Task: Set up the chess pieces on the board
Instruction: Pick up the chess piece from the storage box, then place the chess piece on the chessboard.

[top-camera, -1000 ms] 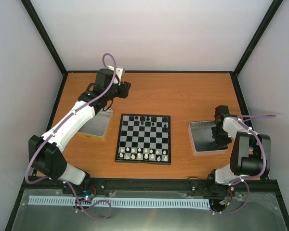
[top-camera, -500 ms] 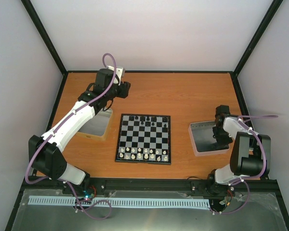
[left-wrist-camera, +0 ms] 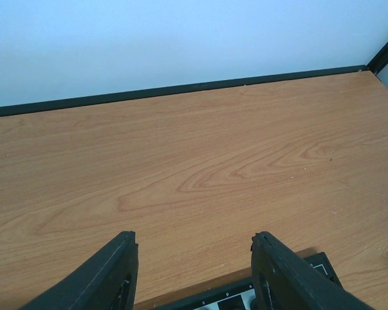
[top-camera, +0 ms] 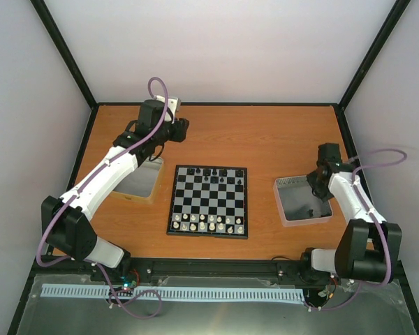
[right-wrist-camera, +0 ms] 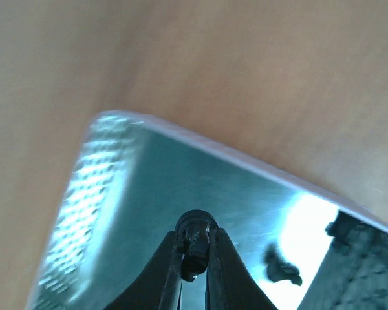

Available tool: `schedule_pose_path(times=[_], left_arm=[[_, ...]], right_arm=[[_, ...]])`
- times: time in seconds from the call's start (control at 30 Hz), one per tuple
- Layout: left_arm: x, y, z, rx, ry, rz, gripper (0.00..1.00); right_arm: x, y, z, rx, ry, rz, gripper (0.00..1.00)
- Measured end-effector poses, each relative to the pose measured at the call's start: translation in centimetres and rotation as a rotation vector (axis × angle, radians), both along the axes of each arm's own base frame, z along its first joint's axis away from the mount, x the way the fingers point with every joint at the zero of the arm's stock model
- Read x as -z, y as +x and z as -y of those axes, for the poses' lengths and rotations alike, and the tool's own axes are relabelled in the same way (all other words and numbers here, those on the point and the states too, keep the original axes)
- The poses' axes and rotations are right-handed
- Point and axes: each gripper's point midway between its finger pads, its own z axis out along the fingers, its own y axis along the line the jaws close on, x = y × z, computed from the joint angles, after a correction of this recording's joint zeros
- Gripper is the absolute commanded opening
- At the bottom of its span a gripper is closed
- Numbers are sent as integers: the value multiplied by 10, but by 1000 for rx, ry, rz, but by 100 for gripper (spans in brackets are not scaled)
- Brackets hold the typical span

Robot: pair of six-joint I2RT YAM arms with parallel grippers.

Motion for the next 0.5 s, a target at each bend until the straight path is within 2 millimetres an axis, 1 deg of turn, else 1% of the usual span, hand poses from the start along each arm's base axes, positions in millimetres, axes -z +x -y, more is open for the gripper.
schedule_pose_path(times=[0.07, 0.1, 0.17, 0.23, 0.27, 0.37, 0.43, 0.5], left_arm=[[0, 0, 0, -6, -4, -2, 49], [0, 0, -1, -9, -7, -4, 49], [0, 0, -1, -18, -12, -8, 49], [1, 1, -3, -29, -13, -11, 49], [1, 1, -4, -36, -11, -12, 49], [2, 0, -9, -63, -8, -18, 49], [3, -2, -13, -83, -5, -21, 49], [4, -6, -18, -100, 0, -24, 49]], right_arm=[[-16, 16, -11, -75, 0, 45, 3], [-25, 26, -20, -129, 0, 72, 3], [-43, 48, -44, -242, 5, 125, 3], [-59, 70, -73, -360, 10, 167, 3], [-67, 83, -91, -427, 8, 187, 3], [-79, 110, -144, -611, 11, 221, 3], [-81, 124, -185, -743, 7, 225, 3], [-78, 135, -227, -871, 5, 220, 3]])
